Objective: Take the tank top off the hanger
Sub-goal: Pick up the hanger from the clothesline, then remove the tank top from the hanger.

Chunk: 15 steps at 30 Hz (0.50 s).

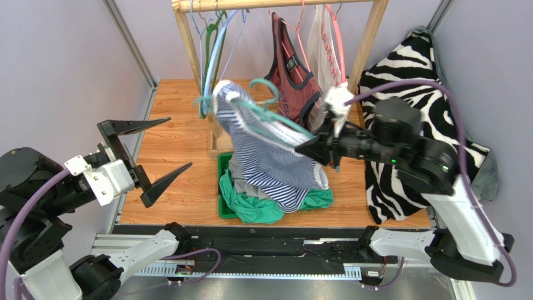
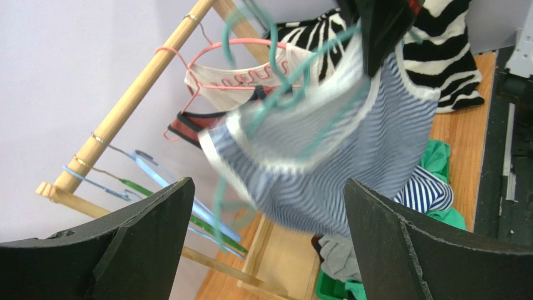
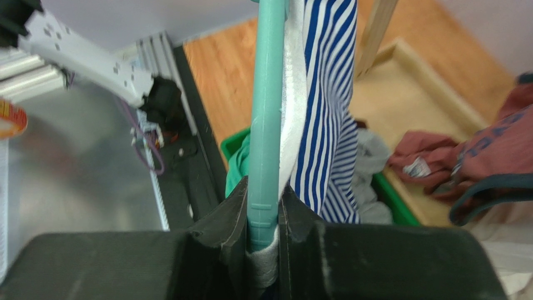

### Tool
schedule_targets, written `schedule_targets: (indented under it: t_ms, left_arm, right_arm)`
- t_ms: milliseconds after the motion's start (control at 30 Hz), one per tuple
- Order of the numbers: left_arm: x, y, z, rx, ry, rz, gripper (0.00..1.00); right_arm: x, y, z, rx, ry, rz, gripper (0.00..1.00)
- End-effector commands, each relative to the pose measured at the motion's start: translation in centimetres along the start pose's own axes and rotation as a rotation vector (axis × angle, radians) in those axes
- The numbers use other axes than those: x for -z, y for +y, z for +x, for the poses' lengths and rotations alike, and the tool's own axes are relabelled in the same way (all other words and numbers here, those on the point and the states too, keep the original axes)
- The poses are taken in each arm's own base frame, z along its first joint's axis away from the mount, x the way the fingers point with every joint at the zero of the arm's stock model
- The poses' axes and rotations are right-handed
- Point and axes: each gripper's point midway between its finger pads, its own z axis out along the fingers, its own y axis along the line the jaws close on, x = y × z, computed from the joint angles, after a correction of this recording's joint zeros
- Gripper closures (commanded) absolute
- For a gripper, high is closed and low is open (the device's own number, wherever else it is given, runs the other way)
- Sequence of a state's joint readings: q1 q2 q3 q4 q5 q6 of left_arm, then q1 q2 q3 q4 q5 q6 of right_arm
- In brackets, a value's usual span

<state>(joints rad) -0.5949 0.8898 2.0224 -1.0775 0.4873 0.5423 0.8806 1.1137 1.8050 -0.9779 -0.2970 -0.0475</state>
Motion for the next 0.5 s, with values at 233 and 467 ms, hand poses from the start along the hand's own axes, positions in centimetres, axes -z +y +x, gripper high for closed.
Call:
schedule_targets:
  t_ms: [233, 467]
  left_arm:
    - [-4.3, -4.5, 5.2, 0.053, 0.067, 0.285, 0.1]
    - [-4.6, -6.5, 7.5, 0.104, 0.112, 0.357, 0.16]
  right_arm:
    - [-1.8, 4.1, 4.5, 0.059, 0.186, -0.219, 1.0]
    - [-1.4, 5.1, 4.5, 0.076, 0.189, -0.251, 1.0]
